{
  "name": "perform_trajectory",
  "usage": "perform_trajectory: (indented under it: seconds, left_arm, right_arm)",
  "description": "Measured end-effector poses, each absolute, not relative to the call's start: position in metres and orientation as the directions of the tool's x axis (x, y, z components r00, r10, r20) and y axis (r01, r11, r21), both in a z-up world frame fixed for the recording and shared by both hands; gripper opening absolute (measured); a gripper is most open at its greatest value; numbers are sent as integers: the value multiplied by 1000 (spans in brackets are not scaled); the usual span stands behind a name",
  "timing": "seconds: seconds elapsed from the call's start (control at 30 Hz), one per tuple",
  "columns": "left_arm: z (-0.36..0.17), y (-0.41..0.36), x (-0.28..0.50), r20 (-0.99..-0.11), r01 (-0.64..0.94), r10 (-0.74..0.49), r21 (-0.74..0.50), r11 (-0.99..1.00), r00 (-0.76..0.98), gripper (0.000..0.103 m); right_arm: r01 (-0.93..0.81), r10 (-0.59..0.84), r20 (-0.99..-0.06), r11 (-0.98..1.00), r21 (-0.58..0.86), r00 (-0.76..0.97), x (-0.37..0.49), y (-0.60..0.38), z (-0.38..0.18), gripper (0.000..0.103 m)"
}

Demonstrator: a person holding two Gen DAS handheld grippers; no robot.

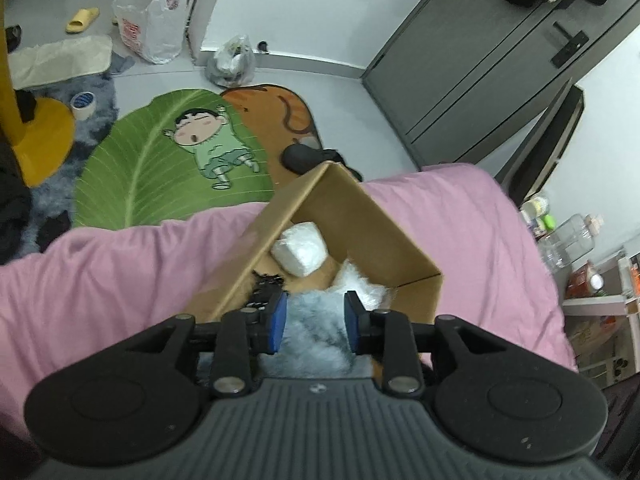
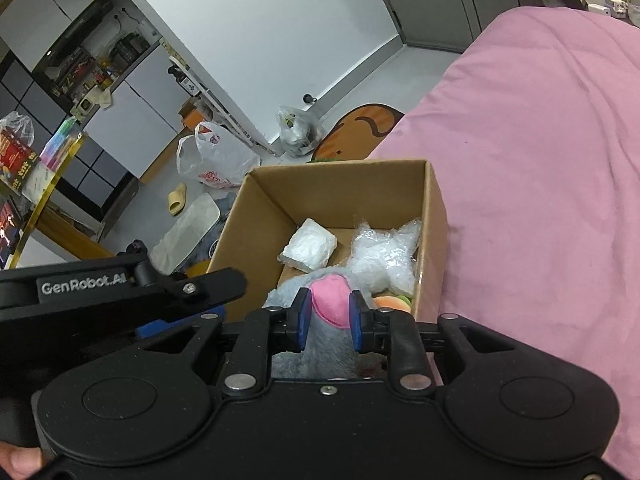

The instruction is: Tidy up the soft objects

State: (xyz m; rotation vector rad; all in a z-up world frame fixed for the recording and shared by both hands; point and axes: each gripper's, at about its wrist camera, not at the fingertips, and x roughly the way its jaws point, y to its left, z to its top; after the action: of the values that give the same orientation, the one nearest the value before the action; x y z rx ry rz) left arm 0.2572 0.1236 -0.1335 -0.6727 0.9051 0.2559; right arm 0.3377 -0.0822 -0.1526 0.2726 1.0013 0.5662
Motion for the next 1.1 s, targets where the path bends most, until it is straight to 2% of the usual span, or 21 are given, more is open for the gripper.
perform_trajectory:
  seconds: [0.07,0.1,0.13,0.17,0.23,0.33,0.5,0.6,0.67,0.73,0.83,0.9,1.1]
  left_arm:
    - [-130,124,255,-816,-487,-57,-397,778,575,44]
    - [-129,125,254,-825,-492,-53,-385,781,562,52]
    - [-126,124,252,-831,-491,-52,-376,786,553,59]
    - [-123,124,250,-832,-480,-54,-370,795,552,63]
    - [-116,121,244,-831,-457,-51,-354,816,553,78]
    - [-105,118,236,-831,-436,-50,-341,833,554,87]
    - [-87,113,219,-823,-397,-61,-336,854,565,92]
    - [-73,105,206,-810,-351,-60,-319,881,584,94]
    - [-64,102,197,-793,-325,-66,-323,889,606,95]
    - [-54,97,187,-776,-295,-68,-318,901,627,103]
    - [-41,92,173,-756,-265,-63,-305,915,651,103]
    - [-35,90,164,-748,-258,-62,-304,917,660,103]
    - [-20,84,134,-733,-240,-40,-273,931,679,103]
  right_arm:
    - [-331,568,-709,822,464,417,336,-84,-147,30]
    - [-338,569,-708,821,459,419,334,-85,-145,36]
    - [-344,561,-714,826,447,420,332,-86,-144,39]
    - [-348,551,-719,832,433,424,329,-87,-142,42]
    - [-355,543,-720,836,418,432,323,-92,-138,43]
    - [-357,532,-725,843,402,439,314,-101,-129,49]
    - [-353,511,-710,857,376,485,293,-114,-104,75]
    - [-352,520,-693,853,386,500,279,-126,-86,85]
    - [-351,508,-678,860,370,532,269,-135,-73,88]
    - [-336,479,-671,877,342,566,261,-141,-62,92]
    - [-304,455,-660,890,339,598,250,-154,-49,96]
    - [-293,437,-651,899,325,621,240,-160,-41,103]
    - [-281,409,-639,912,298,651,213,-167,-26,103]
